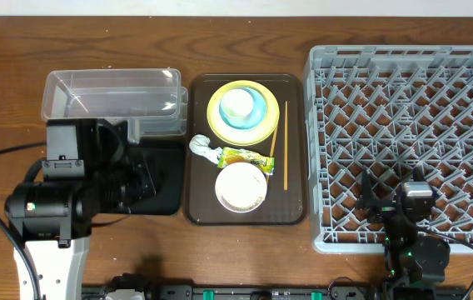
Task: Sort waste into correct bins and load items into the dishwasher rack
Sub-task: 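Raise the left gripper and move it over the brown tray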
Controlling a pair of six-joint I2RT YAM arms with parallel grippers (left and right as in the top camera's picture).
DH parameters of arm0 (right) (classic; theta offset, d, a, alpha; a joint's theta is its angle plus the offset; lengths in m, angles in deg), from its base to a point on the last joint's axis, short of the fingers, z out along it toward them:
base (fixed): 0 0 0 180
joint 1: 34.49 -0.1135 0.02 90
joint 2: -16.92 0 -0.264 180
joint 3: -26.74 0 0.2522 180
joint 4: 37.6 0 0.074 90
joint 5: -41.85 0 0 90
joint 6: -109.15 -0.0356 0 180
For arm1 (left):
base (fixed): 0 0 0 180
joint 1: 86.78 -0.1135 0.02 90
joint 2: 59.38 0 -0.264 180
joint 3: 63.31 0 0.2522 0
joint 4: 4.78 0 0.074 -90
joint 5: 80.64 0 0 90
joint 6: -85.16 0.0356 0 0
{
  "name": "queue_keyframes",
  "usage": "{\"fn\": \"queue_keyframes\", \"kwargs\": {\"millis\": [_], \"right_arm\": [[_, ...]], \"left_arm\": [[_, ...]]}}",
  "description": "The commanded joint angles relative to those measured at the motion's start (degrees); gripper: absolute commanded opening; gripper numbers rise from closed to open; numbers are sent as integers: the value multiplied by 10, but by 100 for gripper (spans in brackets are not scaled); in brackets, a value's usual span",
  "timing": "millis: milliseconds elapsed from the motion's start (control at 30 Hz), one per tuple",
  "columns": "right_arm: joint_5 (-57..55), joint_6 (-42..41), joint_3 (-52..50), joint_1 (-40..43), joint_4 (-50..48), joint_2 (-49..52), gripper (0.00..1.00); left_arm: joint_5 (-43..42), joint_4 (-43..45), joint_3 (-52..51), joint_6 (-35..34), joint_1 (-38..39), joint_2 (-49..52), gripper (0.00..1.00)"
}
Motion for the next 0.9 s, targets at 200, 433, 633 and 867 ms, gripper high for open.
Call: {"fn": "queue_keyframes", "kwargs": {"millis": [200,433,633,867], "right_arm": [[4,-6,-1,5,2,-4,99],[4,-6,-1,5,2,-4,99],[4,-6,-1,5,2,-4,99],[4,-6,-1,5,2,-4,99]], "left_arm": [[-7,-91,-12,-7,1,-2,6],[-8,-111,-63,-9,17,-13,6],[-6,-64,-131,-47,79,-16,6],[41,97,-203,-179,180,-9,6]]}}
